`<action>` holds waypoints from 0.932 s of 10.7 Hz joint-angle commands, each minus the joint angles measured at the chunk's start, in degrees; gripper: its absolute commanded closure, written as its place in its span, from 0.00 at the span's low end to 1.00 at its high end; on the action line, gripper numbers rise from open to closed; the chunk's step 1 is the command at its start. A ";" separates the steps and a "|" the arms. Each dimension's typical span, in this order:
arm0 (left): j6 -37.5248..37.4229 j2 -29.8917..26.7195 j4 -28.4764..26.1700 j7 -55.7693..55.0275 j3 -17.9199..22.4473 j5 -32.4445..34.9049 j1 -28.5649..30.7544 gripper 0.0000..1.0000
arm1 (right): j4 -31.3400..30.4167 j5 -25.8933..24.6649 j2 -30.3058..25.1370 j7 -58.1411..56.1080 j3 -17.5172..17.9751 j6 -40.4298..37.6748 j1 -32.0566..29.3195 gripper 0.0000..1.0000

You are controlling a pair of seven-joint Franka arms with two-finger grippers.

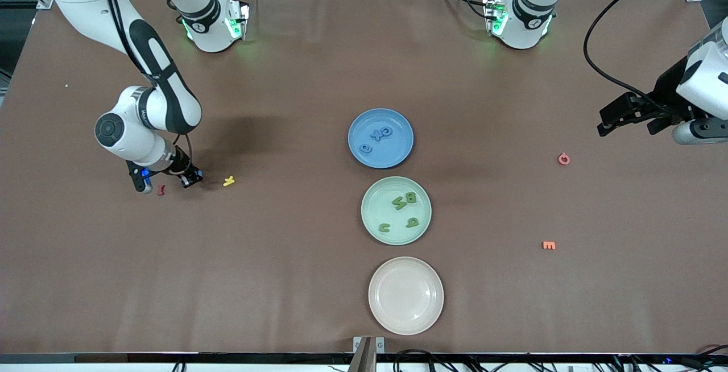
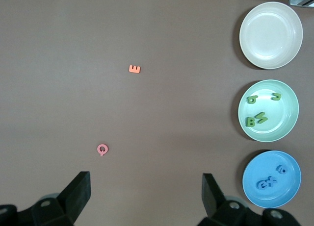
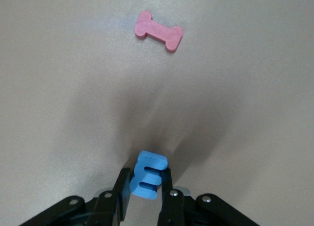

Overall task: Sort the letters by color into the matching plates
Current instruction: 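Close the right gripper on the blue m and lift it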

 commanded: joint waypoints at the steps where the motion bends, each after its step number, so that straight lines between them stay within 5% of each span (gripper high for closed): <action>1: 1.13 -0.62 -1.00 0.83 0.11 -1.51 0.11 0.00 | -1.60 -0.30 -0.67 -5.05 0.90 0.12 -1.78 0.82; 10: 1.31 -0.10 -1.70 0.92 0.11 -1.51 0.28 0.00 | 0.59 -0.74 -0.75 -28.16 0.72 -0.32 -1.96 0.88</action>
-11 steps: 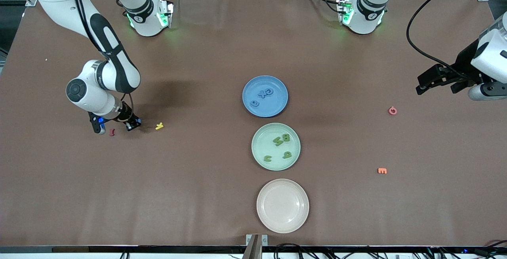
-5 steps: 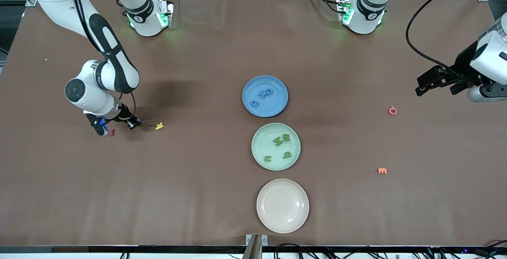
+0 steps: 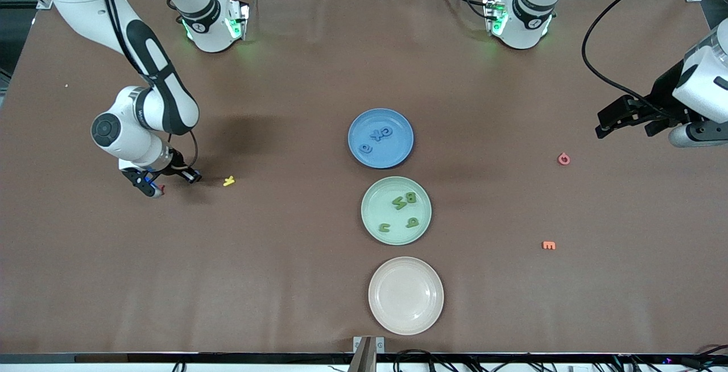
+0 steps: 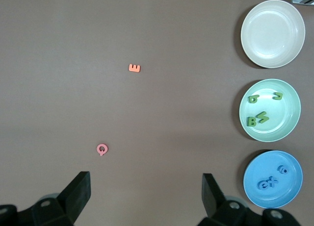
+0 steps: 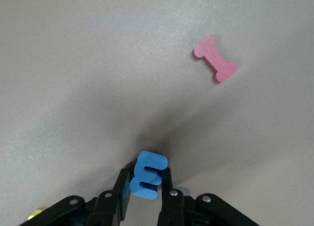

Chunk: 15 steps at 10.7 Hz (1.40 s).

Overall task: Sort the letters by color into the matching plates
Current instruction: 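Carry the m to the blue plate and open the right gripper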

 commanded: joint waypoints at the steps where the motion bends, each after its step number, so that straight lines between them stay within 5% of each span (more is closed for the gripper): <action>1: 1.46 -0.14 -1.51 1.01 0.11 -1.51 0.28 0.00 | 0.61 -1.64 -0.80 -6.32 0.74 -0.46 -1.24 0.88; 5: 2.08 -0.14 -1.96 1.09 0.11 -1.51 0.28 0.00 | 8.49 -16.99 -1.16 -10.19 0.92 -12.02 -0.54 0.89; 10: 1.91 -0.40 -1.96 1.44 0.11 -1.51 0.37 0.00 | 17.83 -18.17 -1.15 -13.70 6.89 -20.31 1.74 0.89; 15: 1.64 -0.49 -1.61 1.80 0.11 -1.51 0.55 0.00 | 23.90 -17.56 -0.54 -15.48 9.62 -25.33 13.58 0.89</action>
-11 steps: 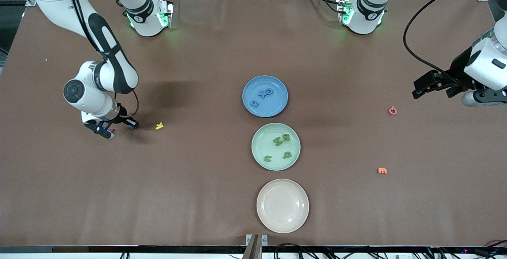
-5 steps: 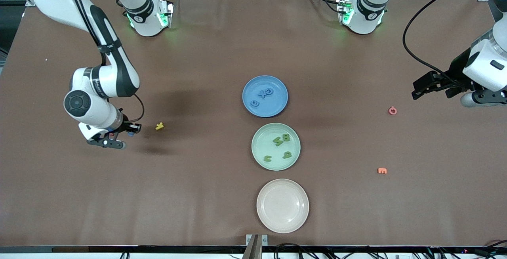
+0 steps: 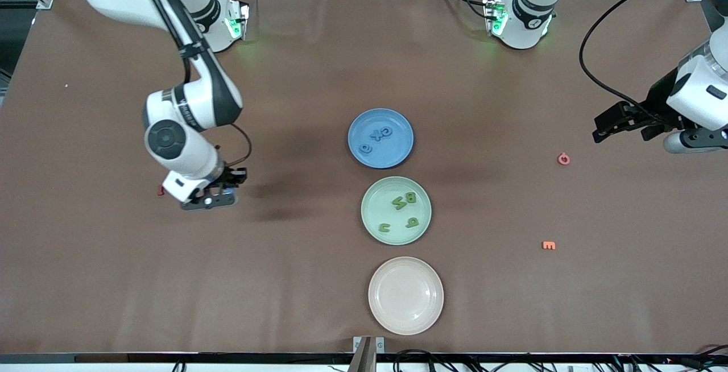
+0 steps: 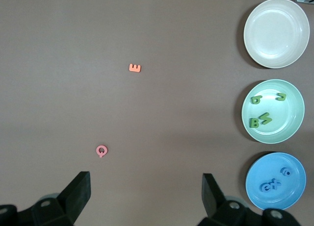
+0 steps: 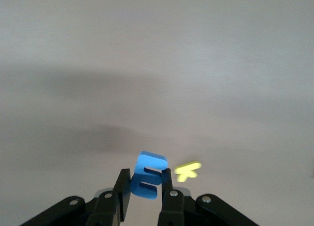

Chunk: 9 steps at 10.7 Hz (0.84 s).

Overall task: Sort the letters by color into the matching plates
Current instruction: 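Carry the m to the blue plate and open the right gripper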

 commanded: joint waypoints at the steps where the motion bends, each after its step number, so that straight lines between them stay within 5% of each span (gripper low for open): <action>1: 0.09 -0.73 -0.12 1.66 0.04 -1.50 0.40 0.00 | 3.29 -0.46 0.38 0.09 0.45 -2.84 8.72 0.89; 9: -0.08 -0.91 -0.38 1.66 0.04 -1.68 0.49 0.00 | 18.84 -0.46 14.25 -0.44 0.53 -4.77 30.26 0.89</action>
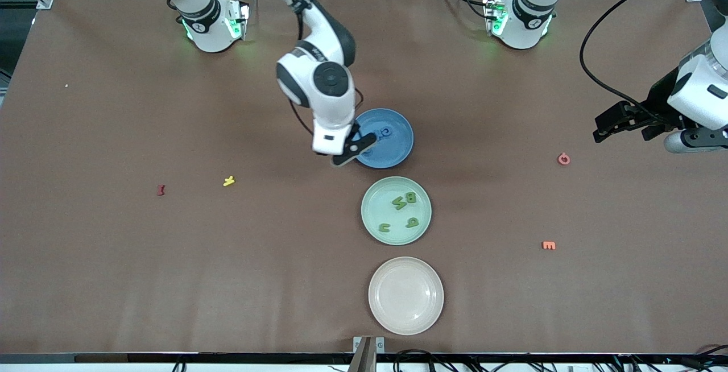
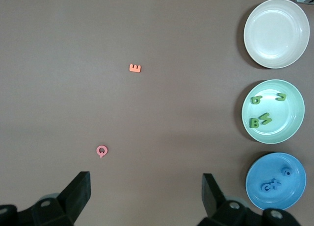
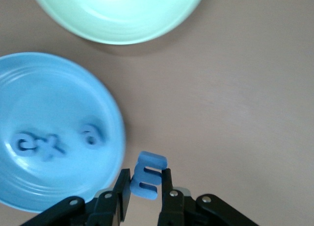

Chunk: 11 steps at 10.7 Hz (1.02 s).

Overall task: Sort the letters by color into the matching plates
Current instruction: 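Carry the m to the blue plate and open the right gripper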

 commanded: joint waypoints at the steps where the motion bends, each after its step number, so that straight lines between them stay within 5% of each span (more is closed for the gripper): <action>1: -0.08 -0.87 -0.40 1.60 0.05 -1.68 0.44 0.00 | 7.13 -0.47 7.08 -0.34 -0.33 -1.39 5.97 0.89; 4: -0.08 -0.87 -0.40 1.60 0.05 -1.59 0.35 0.00 | 9.43 -0.21 10.25 -0.25 0.37 -1.13 8.97 0.87; 6: -0.17 -0.87 -0.40 1.60 0.05 -1.50 0.35 0.00 | 9.43 2.93 10.34 0.45 0.73 -1.13 8.62 0.00; 9: -0.52 -0.95 -0.40 1.60 0.13 -0.98 0.35 0.00 | 10.31 4.01 9.65 -1.82 0.29 -1.83 7.22 0.00; 11: -0.52 -1.04 -0.13 1.51 0.13 -0.19 0.35 0.00 | 11.19 3.75 9.03 -5.85 -3.03 -5.68 5.38 0.00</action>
